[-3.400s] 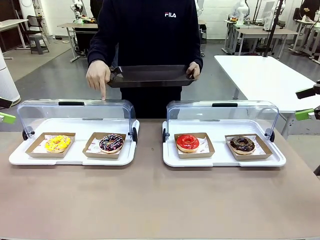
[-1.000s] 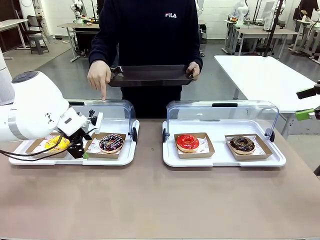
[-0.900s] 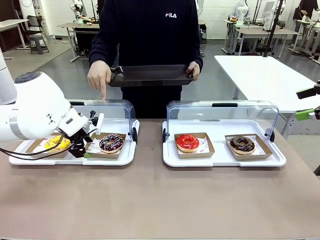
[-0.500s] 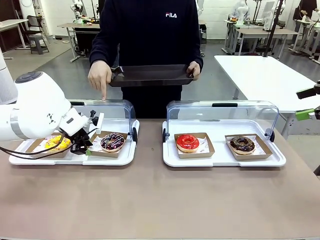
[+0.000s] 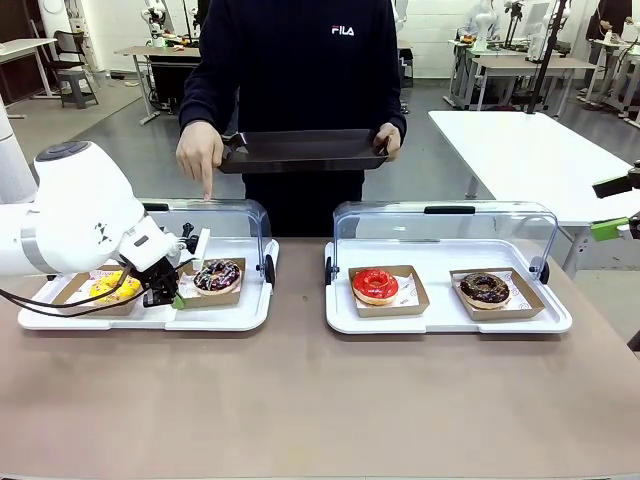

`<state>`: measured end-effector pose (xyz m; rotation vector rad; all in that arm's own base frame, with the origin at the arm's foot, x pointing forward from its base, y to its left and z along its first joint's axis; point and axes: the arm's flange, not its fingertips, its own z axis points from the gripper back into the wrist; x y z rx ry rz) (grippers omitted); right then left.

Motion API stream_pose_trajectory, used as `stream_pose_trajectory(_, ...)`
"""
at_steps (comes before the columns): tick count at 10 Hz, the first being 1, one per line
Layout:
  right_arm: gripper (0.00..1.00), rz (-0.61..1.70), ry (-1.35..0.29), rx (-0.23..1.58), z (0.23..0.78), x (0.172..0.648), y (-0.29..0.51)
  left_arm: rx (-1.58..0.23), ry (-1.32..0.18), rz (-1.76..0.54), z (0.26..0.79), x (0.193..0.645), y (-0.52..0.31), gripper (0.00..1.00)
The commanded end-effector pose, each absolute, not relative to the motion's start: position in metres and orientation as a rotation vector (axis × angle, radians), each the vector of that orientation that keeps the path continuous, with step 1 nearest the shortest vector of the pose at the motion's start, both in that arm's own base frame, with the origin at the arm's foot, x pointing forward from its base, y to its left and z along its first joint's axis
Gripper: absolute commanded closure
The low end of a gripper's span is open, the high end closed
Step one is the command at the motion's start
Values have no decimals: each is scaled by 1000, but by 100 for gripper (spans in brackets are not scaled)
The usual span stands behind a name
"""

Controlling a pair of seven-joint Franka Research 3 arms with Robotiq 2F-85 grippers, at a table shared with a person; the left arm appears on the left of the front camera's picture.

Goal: Provide the desired donut to the person.
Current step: Pick up and lift the Paper togo box containing the Donut pointed at by the person.

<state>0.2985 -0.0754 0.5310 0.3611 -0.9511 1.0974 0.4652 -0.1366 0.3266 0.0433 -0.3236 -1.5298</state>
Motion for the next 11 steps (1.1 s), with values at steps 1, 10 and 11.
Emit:
stream_pose_trajectory(1,0,1102,-967,383,530,301,-74,46,-299,-1559,340,453,-140,100)
stream_pose_trajectory(10,0,1102,-967,383,530,301,-74,43,-392,-1659,470,270,-81,100)
stream_pose_trajectory(11,0,1102,-967,383,530,301,-74,63,-408,-1653,490,257,-72,100)
